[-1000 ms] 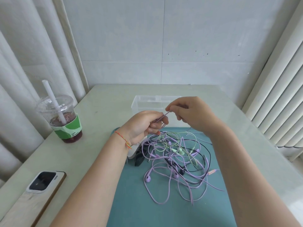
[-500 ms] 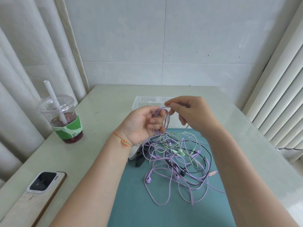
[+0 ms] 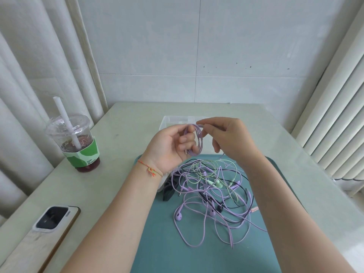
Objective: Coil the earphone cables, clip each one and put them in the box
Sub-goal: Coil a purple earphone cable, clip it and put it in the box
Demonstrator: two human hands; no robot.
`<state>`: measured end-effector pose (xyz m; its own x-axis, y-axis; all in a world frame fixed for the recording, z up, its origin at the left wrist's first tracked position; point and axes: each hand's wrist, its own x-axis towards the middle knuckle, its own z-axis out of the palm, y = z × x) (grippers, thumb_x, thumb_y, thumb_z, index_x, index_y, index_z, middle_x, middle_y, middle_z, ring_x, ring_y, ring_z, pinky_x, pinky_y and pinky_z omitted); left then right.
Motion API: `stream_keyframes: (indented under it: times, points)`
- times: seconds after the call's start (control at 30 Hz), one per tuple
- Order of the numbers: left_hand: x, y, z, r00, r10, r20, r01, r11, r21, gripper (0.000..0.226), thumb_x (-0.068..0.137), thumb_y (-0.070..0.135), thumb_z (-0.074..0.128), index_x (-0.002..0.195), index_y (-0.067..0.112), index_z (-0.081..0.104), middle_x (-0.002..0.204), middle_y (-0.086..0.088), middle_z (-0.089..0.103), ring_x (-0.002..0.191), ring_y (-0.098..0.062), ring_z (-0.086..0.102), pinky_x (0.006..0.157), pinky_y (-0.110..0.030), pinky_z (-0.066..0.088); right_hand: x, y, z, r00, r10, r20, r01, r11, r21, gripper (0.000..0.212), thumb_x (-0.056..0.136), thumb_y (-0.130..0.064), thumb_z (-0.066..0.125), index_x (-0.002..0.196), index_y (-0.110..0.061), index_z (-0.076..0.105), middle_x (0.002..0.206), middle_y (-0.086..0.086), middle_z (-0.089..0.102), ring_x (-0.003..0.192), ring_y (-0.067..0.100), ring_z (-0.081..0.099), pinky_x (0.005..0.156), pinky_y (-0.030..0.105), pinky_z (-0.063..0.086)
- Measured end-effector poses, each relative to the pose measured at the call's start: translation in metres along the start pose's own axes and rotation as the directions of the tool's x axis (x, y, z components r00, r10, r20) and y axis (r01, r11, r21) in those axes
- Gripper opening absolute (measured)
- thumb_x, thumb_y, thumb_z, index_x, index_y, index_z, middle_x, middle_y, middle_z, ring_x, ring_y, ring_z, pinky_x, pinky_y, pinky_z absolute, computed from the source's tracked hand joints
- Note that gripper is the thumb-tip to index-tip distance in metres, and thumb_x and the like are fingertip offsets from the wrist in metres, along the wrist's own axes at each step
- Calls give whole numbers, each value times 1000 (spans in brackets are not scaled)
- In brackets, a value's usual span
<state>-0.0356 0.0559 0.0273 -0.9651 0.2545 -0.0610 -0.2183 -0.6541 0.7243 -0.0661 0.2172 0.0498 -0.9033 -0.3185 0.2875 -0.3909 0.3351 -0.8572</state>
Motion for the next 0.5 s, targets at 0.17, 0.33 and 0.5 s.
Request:
stream_keyframes:
  times: [0.17,0.33,0.5]
  points:
    - [-1,8,4,987,156,39,-139,950,-279,21,93,15,47,90,5,64,69,0,58,57,-12,59,69,-29,58,-5,-4,8,989,38,143,-23,994,-107,23,99,-16,51,84,-16,70,42,-17,56,31,4,37,41,15,32]
    - [-1,6,9,950,305,-71,-313,937,-155,24,101,18,43,100,6,64,102,-10,73,100,-28,70,95,-42,53,-6,-7,14,975,62,212,-12,973,-231,29,98,-19,49,77,-13,67,45,-13,58,34,7,43,43,13,38]
    - [2,7,2,906,397,-151,-397,917,28,21,101,18,45,103,11,64,108,-6,72,106,-24,68,103,-36,46,-10,-7,15,902,132,411,6,948,-319,18,93,-28,56,87,-22,72,69,0,71,48,14,61,65,35,55]
